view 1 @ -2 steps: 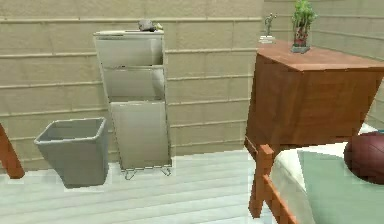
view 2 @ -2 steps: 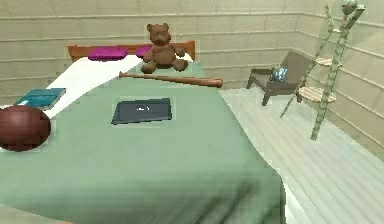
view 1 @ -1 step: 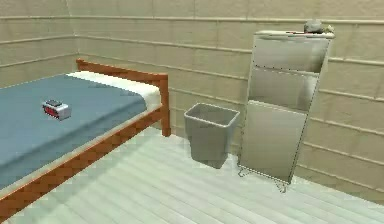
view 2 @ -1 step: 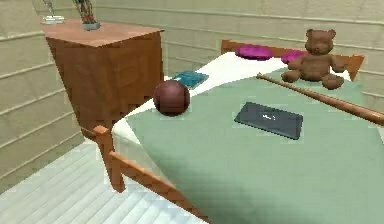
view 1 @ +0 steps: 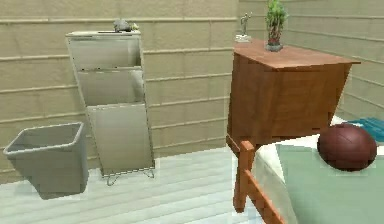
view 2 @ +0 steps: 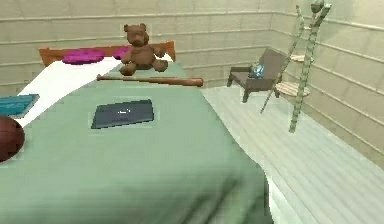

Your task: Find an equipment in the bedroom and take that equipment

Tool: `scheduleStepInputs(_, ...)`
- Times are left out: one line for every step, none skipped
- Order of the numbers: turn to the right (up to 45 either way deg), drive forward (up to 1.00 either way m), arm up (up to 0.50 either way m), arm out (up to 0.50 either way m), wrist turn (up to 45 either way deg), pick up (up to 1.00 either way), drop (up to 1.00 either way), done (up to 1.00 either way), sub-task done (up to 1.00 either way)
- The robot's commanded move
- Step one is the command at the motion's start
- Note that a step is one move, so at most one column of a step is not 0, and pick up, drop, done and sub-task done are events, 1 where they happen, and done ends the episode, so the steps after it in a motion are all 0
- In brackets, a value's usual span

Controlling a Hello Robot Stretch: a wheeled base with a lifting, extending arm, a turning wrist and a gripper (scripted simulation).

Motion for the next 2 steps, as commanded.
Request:
scheduleStepInputs(27.0, 0.0, 0.0, 0.0, 0.0, 0.0, 0.0, 0.0, 0.0)
scheduleStepInputs(0.0, 0.45, 0.0, 0.0, 0.0, 0.0, 0.0, 0.0, 0.0)
